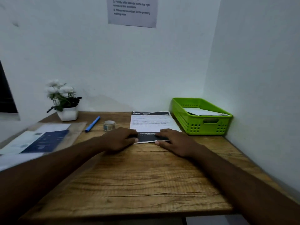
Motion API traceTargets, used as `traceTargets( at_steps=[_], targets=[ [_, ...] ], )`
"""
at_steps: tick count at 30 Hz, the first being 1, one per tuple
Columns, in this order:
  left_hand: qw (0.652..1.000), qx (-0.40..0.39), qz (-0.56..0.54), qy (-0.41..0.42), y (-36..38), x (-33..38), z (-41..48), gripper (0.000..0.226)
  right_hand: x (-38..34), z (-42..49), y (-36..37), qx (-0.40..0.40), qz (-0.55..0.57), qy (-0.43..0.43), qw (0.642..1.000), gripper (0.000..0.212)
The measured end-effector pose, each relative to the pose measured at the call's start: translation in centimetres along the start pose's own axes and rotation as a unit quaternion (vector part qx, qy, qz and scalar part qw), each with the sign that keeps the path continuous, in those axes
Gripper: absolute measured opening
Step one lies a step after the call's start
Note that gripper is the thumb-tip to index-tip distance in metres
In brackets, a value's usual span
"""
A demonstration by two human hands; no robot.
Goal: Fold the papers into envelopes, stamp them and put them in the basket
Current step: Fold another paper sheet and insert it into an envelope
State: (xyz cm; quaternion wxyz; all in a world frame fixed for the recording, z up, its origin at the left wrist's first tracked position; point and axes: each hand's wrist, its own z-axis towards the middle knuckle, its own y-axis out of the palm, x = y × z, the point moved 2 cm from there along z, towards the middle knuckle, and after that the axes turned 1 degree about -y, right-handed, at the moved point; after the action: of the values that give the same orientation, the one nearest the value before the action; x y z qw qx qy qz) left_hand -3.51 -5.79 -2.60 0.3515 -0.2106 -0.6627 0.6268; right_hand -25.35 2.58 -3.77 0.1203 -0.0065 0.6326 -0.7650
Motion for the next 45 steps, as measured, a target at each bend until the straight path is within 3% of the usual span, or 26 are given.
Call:
traceTargets(
  at_steps=[5,10,17,23,27,33,40,45],
  targets=[
    [1.0,0.005,-0.003,0.008,-0.3,0.0,-2.0,0.061,-1.2,-0.9,-0.7,0.026,-0.016,-0.016,0.999,0.043],
    [0.995,0.082,0.025,0.046,-0.7,0.4,-2.7,0.033,-2.5,-1.2,-1.2,0.119,-0.107,-0.058,0.985,0.029],
    [0.98,0.178,0.064,0.062,-0.7,0.9,-2.8,0.023,-2.8,-1.6,-1.9,0.19,-0.093,-0.026,0.977,0.018],
    [0.972,0.214,0.067,0.069,-1.9,0.9,-5.3,0.017,-2.5,-3.5,-3.4,0.146,-0.1,-0.021,0.984,0.016],
    [0.97,0.214,0.048,0.102,-2.6,0.9,-8.2,0.015,-3.0,-6.3,-4.0,0.199,-0.077,-0.1,0.972,0.013],
    [0.964,0.193,0.043,0.177,-1.9,1.5,-12.9,0.047,-4.5,-9.3,-4.2,0.081,0.02,-0.17,0.982,0.016],
    [0.948,0.171,0.092,0.251,-1.1,2.6,-16.5,0.047,-5.2,-10.3,-3.5,-0.005,0.064,-0.168,0.984,0.026],
    [0.959,0.154,0.077,0.227,-1.0,1.3,-16.9,0.037,-5.5,-10.7,-3.2,-0.009,0.073,-0.177,0.981,0.032]
  ],
)
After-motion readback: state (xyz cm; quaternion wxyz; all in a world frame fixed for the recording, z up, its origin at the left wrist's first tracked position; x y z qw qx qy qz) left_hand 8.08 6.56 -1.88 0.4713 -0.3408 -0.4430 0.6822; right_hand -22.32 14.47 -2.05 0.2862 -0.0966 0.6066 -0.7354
